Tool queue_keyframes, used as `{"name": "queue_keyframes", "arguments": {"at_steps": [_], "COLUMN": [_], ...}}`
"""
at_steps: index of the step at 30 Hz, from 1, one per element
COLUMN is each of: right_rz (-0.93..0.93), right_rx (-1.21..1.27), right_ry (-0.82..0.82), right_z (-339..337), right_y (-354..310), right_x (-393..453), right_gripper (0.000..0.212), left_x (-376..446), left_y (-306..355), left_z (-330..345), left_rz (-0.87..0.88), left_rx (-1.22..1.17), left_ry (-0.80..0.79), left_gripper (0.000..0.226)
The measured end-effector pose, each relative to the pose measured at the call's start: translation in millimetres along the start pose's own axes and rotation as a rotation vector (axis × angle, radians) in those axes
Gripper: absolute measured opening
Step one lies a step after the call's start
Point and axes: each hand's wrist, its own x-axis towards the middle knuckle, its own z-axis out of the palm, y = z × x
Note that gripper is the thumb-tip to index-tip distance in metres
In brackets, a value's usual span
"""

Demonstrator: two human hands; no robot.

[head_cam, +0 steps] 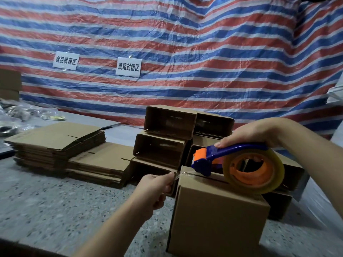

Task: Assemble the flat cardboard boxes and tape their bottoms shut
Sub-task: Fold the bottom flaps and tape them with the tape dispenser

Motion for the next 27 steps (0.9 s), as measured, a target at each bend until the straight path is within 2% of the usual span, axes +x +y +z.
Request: {"name": "queue_keyframes", "arguments": {"at_steps": [3, 8, 13, 16, 18, 20, 22, 27], "right_rz": [-0.008, -0.013, -0.006, -0.011, -0.017, -0.020, -0.023, -0.024], "right_rx": [0.005, 0.025, 0.038, 0.068, 0.065, 0.051, 0.053, 0.045], "right_ry": [0.010, 0.016, 0.026, 0.015, 0.016, 0.024, 0.026, 0.018], "right_z": [2, 4, 5, 6, 6, 6, 6, 5], "right_y": [0, 0, -1, -2, -2, -1, -1, 0], "right_x": [0, -1, -2, -4, -5, -5, -4, 0], "right_gripper": [0.074, 0.077, 0.075, 0.061, 0.055, 0.066, 0.069, 0.075], "left_x": [-3, -3, -4, -10, -24, -41, -47, -42], "left_y": [-7, -8, -3, -1, -4, -9, -17, -19], "left_z": [11, 13, 12, 9, 14, 24, 35, 36], "left_rz": [-0.020, 0.080, 0.123, 0.263, 0.450, 0.556, 0.501, 0.460], "left_rx": [0.066, 0.215, 0.440, 0.597, 0.550, 0.499, 0.477, 0.447], "left_ry": [0.018, 0.050, 0.039, 0.229, 0.279, 0.174, 0.050, 0.026], "left_gripper": [0.040, 0.042, 0.055, 0.058, 0.074, 0.087, 0.078, 0.063]}}
